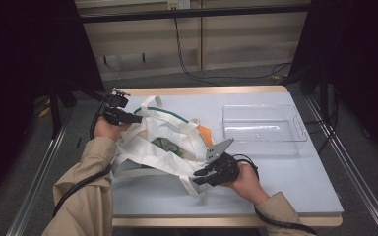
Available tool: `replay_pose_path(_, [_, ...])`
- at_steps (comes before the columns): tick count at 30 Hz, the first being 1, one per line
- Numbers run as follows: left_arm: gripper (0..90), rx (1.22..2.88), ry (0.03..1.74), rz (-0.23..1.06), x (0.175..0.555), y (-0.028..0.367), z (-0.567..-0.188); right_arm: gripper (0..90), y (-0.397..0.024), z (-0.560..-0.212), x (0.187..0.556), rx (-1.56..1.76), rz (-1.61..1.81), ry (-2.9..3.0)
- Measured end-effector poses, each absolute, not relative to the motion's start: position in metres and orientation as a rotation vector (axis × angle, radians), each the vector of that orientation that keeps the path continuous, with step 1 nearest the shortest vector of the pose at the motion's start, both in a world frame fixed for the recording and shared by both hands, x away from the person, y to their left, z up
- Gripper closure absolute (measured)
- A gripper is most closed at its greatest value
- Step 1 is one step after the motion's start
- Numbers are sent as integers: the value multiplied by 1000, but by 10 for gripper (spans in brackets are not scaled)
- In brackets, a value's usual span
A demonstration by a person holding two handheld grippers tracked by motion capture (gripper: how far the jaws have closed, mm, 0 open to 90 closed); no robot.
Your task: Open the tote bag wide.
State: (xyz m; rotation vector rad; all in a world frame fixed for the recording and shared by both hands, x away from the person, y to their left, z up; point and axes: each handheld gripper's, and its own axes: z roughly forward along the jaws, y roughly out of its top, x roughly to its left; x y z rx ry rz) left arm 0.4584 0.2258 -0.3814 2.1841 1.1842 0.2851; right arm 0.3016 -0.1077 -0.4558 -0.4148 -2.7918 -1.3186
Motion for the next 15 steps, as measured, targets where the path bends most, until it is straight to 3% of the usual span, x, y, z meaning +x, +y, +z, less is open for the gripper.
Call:
replay_pose_path(4, [625, 2156, 1204, 296, 456, 225, -381, 654, -107, -453, 302, -416, -1319, -2802])
replay_pose_path(10, [528, 2178, 1160, 278, 452, 229, -376, 493, -109, -445, 304, -489, -1324, -2783])
replay_pose_path(15, [482, 2190, 1150, 286, 448, 230, -371, 425, -110, -441, 305, -514, -1324, -2795])
